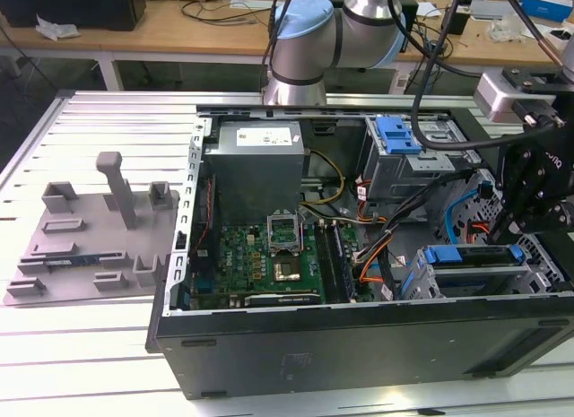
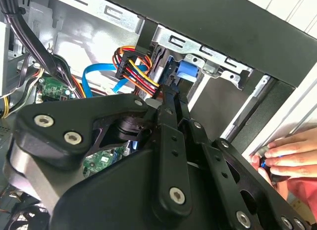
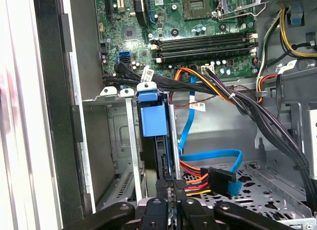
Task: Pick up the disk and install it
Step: 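Insert the first disk wire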
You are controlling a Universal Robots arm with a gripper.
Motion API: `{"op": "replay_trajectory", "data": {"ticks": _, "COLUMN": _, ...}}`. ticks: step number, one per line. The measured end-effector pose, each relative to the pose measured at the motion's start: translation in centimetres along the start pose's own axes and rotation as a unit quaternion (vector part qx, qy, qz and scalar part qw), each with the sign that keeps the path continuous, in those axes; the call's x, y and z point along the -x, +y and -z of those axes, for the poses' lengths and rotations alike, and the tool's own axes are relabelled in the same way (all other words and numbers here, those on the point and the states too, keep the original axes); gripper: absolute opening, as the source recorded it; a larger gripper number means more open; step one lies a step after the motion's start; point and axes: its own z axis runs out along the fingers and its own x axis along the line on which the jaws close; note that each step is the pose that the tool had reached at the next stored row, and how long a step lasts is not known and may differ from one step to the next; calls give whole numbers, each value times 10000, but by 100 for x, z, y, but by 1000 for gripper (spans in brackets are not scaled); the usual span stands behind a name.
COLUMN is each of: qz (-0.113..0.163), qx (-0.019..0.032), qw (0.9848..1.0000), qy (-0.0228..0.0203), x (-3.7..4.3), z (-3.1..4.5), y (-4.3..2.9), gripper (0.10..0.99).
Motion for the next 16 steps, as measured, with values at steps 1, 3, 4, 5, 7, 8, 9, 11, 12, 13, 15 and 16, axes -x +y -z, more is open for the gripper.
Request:
{"op": "replay_trajectory", "data": {"ticks": 1, "qz": 0, "qx": 0, "qw": 10000, "qy": 0, "x": 0, "z": -1, "y": 0, "gripper": 165}}
{"op": "replay_trajectory", "data": {"ticks": 3, "qz": 0, "qx": 0, "qw": 10000, "qy": 0, "x": 0, "z": -4, "y": 0, "gripper": 165}}
{"op": "replay_trajectory", "data": {"ticks": 4, "qz": 0, "qx": 0, "qw": 10000, "qy": 0, "x": 0, "z": -7, "y": 0, "gripper": 165}}
{"op": "replay_trajectory", "data": {"ticks": 5, "qz": 0, "qx": 0, "qw": 10000, "qy": 0, "x": 0, "z": -9, "y": 0, "gripper": 165}}
{"op": "replay_trajectory", "data": {"ticks": 7, "qz": 0, "qx": 0, "qw": 10000, "qy": 0, "x": 1, "z": -13, "y": 0, "gripper": 165}}
{"op": "replay_trajectory", "data": {"ticks": 8, "qz": 0, "qx": 0, "qw": 10000, "qy": 0, "x": 1, "z": -14, "y": 0, "gripper": 165}}
{"op": "replay_trajectory", "data": {"ticks": 9, "qz": 0, "qx": 0, "qw": 10000, "qy": 0, "x": 1, "z": -17, "y": 1, "gripper": 165}}
{"op": "replay_trajectory", "data": {"ticks": 11, "qz": 0, "qx": 0, "qw": 10000, "qy": 0, "x": 1, "z": -20, "y": 1, "gripper": 165}}
{"op": "replay_trajectory", "data": {"ticks": 12, "qz": 0, "qx": 0, "qw": 10000, "qy": 1, "x": 1, "z": -22, "y": 1, "gripper": 165}}
{"op": "replay_trajectory", "data": {"ticks": 13, "qz": 0, "qx": 0, "qw": 10000, "qy": 0, "x": 1, "z": -24, "y": 1, "gripper": 165}}
{"op": "replay_trajectory", "data": {"ticks": 15, "qz": 0, "qx": 0, "qw": 10000, "qy": 0, "x": 1, "z": -29, "y": 1, "gripper": 165}}
{"op": "replay_trajectory", "data": {"ticks": 16, "qz": 0, "qx": 0, "qw": 10000, "qy": 1, "x": 1, "z": -31, "y": 1, "gripper": 165}}
